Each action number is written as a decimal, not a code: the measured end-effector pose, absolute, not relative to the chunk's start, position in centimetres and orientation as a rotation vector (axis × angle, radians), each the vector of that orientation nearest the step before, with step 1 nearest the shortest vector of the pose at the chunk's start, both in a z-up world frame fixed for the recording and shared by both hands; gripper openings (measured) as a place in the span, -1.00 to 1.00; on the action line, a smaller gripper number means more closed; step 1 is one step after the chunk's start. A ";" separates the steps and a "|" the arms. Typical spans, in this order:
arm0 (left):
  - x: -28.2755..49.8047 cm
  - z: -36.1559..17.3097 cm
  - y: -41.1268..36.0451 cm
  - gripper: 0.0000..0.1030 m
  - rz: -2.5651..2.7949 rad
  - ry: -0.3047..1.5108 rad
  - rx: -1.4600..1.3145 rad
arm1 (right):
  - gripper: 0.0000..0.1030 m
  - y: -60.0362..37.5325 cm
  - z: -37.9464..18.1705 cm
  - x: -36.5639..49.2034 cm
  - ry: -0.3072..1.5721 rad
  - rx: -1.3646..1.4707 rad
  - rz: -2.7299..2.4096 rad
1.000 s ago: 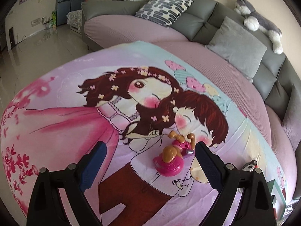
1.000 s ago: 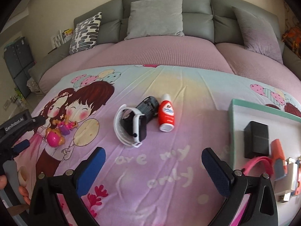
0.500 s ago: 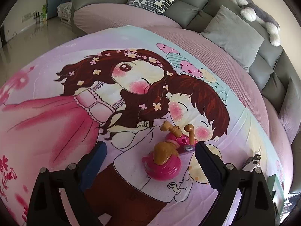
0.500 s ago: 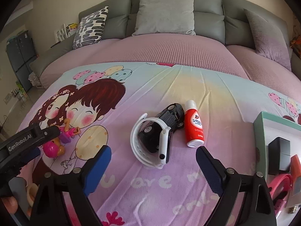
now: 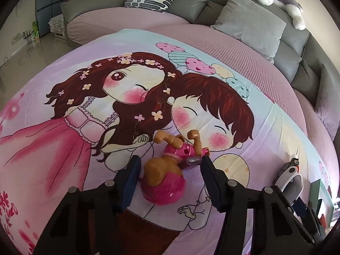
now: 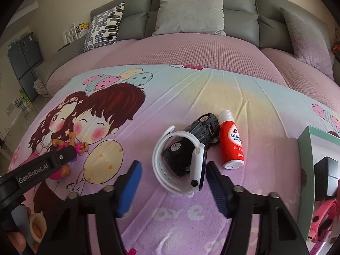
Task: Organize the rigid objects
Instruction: 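Grasp the pink toy dog figure with the left gripper while the right gripper grasps the white smartwatch, then lift and carry the toy figure and smartwatch over the tray, then lower the toy figure and smartwatch into the tray and open both grippers, then withdraw both grippers from the tray toward the black toy car and red bottle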
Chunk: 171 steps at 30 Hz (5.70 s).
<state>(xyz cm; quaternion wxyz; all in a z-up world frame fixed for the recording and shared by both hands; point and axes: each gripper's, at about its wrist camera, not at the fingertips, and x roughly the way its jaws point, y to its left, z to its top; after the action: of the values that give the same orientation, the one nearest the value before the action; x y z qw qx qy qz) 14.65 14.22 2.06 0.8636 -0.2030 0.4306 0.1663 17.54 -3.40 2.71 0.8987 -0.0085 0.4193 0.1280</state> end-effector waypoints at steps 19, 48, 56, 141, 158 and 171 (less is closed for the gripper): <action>13.2 4.9 13.8 0.14 0.297 0.835 -0.454 | -0.01 -5.7 5.4 16.1 0.828 0.038 0.272; 13.9 11.4 0.5 0.14 0.029 0.737 -0.276 | -0.01 -17.6 9.6 10.9 0.759 0.187 0.088; 13.5 12.9 -3.4 0.14 -0.010 0.698 -0.231 | -0.01 -21.6 9.9 10.9 0.751 0.236 0.014; 13.1 9.5 -20.9 0.16 -0.357 0.868 -0.049 | 0.12 -35.5 8.6 9.2 0.905 0.256 -0.341; 14.3 9.9 -16.4 0.18 -0.181 0.847 -0.073 | 0.22 -34.4 10.0 9.0 0.864 0.246 -0.301; 15.3 8.6 -14.1 0.75 -0.037 0.857 -0.030 | 0.76 -34.2 9.4 9.4 0.859 0.282 -0.286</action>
<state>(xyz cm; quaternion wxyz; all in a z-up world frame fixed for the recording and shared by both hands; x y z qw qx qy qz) 15.28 -14.09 8.59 0.9092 -0.0147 0.4157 -0.0182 9.38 -34.23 9.41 0.8897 0.1357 0.4135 -0.1377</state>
